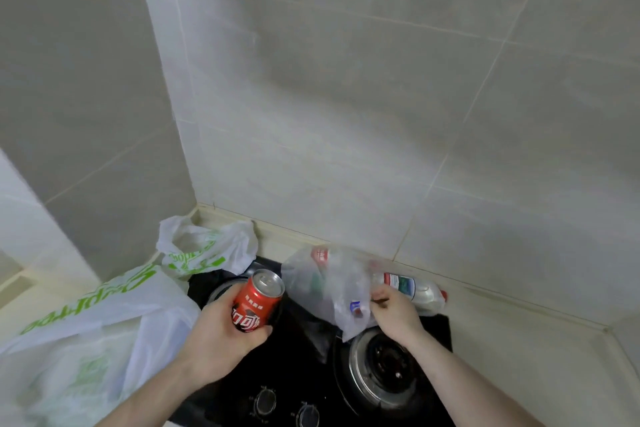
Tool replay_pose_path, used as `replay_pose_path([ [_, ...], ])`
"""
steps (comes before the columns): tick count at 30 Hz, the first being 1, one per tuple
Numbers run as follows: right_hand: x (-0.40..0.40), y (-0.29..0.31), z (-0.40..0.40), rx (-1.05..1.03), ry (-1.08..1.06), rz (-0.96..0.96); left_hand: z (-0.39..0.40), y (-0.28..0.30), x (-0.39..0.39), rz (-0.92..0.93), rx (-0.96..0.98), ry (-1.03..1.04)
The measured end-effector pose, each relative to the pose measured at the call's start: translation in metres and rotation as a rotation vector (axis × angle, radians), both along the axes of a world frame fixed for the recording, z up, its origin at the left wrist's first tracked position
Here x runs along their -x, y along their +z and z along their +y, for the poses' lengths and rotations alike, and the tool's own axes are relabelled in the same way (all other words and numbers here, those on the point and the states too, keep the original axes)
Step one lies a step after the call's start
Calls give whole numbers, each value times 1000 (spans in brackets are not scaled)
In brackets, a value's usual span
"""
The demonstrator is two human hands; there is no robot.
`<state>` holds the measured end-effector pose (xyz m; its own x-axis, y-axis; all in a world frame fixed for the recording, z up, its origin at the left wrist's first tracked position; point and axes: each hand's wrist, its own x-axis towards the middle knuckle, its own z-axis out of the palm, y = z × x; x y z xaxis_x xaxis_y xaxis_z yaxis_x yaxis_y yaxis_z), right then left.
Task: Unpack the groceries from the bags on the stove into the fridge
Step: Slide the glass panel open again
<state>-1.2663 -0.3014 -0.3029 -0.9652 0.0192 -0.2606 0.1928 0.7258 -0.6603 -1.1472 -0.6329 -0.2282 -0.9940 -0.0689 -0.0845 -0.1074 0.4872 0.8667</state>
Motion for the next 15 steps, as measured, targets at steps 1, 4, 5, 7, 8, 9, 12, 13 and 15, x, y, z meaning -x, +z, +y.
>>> replay_pose_path([
  [1, 14, -11, 4, -64, 30, -47, -3, 1, -2, 3, -15, 23],
  [4, 48, -25, -5, -204, 145, -118, -9, 7, -10, -11, -57, 37],
  [5, 57, -27, -12, -232, 194, -130, -9, 10, -13, -20, -72, 37],
  [7, 70, -38, -23, -282, 284, -154, -8, 13, -16, -17, -91, 56],
  [8, 74, -44, -27, -310, 323, -173, -7, 15, -17, -15, -92, 70],
  [9, 80, -54, -29, -322, 342, -172, -7, 17, -18, -18, -93, 90],
  [12, 85, -76, -34, -394, 287, -152, -5, 28, -19, -27, -103, 141],
  [13, 85, -82, -35, -434, 265, -130, -4, 31, -19, -27, -105, 144],
  [15, 83, -87, -36, -494, 236, -105, -2, 37, -19, -26, -103, 141],
])
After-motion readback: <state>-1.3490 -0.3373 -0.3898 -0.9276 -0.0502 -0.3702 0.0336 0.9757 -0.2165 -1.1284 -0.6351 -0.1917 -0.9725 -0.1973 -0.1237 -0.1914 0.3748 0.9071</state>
